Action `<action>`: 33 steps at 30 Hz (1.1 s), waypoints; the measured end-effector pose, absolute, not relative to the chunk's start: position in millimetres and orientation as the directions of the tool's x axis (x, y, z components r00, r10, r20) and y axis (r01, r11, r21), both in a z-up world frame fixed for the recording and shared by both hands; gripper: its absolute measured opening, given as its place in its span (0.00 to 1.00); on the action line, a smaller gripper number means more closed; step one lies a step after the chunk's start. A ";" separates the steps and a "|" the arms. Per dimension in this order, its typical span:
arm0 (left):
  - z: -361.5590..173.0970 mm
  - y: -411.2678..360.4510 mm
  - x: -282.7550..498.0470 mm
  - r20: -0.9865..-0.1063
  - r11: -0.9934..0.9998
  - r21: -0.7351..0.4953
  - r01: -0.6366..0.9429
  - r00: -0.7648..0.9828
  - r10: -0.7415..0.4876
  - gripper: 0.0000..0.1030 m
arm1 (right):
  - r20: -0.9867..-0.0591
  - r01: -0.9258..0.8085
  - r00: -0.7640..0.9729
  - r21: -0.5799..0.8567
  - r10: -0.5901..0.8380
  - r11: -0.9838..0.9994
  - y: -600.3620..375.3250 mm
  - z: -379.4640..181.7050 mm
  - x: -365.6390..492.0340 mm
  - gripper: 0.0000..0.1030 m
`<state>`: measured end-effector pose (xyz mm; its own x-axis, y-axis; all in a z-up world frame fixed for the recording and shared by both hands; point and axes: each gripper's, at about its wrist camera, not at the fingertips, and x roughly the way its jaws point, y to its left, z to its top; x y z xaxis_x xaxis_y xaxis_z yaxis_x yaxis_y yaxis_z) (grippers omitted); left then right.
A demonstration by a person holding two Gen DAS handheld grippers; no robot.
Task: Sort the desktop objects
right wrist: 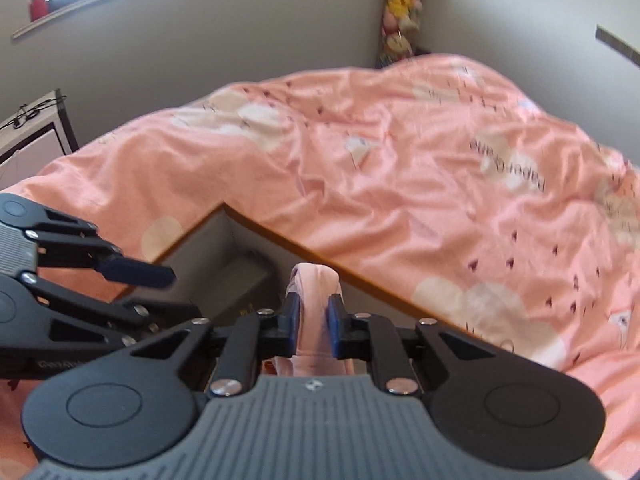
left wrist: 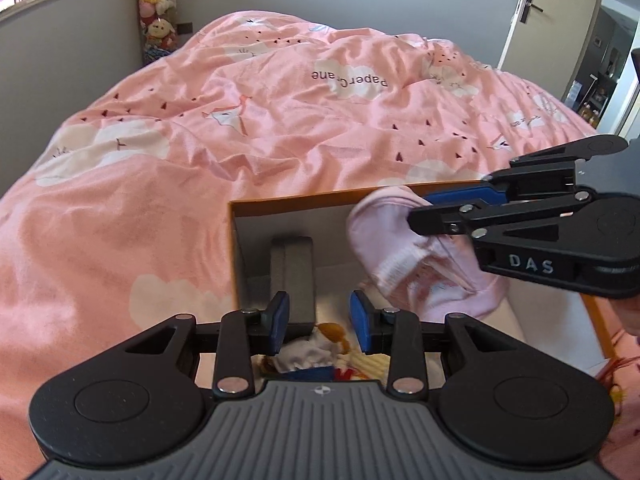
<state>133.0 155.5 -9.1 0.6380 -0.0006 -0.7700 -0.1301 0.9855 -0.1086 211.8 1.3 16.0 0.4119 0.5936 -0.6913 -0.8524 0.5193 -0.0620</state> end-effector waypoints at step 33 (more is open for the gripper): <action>-3.9 113.6 125.1 -0.766 0.975 -0.224 0.003 0.618 -0.178 0.28 | -0.867 -0.843 0.213 0.071 0.451 0.533 -88.8 -20.3 147.7 0.15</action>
